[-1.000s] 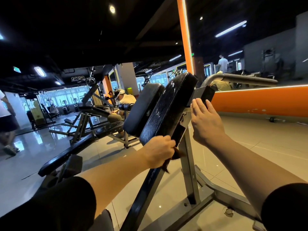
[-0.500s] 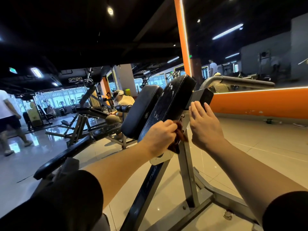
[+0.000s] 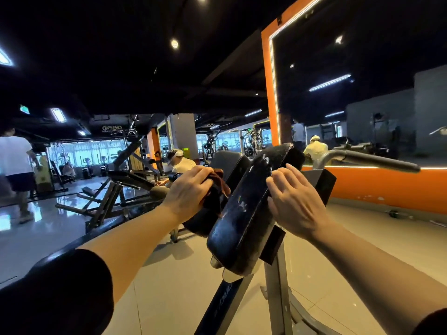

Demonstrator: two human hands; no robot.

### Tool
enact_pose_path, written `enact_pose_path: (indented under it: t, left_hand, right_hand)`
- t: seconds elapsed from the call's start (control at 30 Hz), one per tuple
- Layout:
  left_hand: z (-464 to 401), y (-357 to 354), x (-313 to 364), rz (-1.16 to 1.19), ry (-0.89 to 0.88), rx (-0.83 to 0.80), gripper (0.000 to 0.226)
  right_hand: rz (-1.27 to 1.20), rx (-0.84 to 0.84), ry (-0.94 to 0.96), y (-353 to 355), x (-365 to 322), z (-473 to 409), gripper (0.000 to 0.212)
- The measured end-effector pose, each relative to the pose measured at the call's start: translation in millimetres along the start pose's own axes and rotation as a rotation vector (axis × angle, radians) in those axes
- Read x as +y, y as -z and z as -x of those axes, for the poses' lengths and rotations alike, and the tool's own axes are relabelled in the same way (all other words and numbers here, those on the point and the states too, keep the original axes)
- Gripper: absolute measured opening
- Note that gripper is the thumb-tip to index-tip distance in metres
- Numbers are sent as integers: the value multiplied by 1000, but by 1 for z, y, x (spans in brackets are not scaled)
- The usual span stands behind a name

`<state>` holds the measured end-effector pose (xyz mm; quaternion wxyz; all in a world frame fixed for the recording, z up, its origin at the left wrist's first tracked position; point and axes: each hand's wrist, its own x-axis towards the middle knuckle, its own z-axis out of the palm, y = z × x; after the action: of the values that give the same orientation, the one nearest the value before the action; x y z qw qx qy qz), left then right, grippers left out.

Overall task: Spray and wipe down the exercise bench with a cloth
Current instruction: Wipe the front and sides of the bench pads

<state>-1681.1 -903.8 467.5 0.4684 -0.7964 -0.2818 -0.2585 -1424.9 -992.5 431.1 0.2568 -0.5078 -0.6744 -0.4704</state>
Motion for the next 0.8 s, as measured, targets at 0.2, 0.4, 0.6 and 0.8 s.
enact_pose_path:
  t: [0.2,0.4,0.6,0.8]
  left_hand:
    - [-1,-60,-21,-5,33,-56,29]
    - [-36,-108,-18,42,-2,-73,32]
    - [-94,-154,-15,58,-23,-16,36]
    - [-146,-187,-6,2,-29,-173,49]
  right_hand:
    - [29,-158,16,-20,16,-24,69]
    - [39,-177,32,-33,24,-51,77]
    - [37,-129,53,-40,30,-66,74]
    - [56,-97,126,-49,28,-67,72]
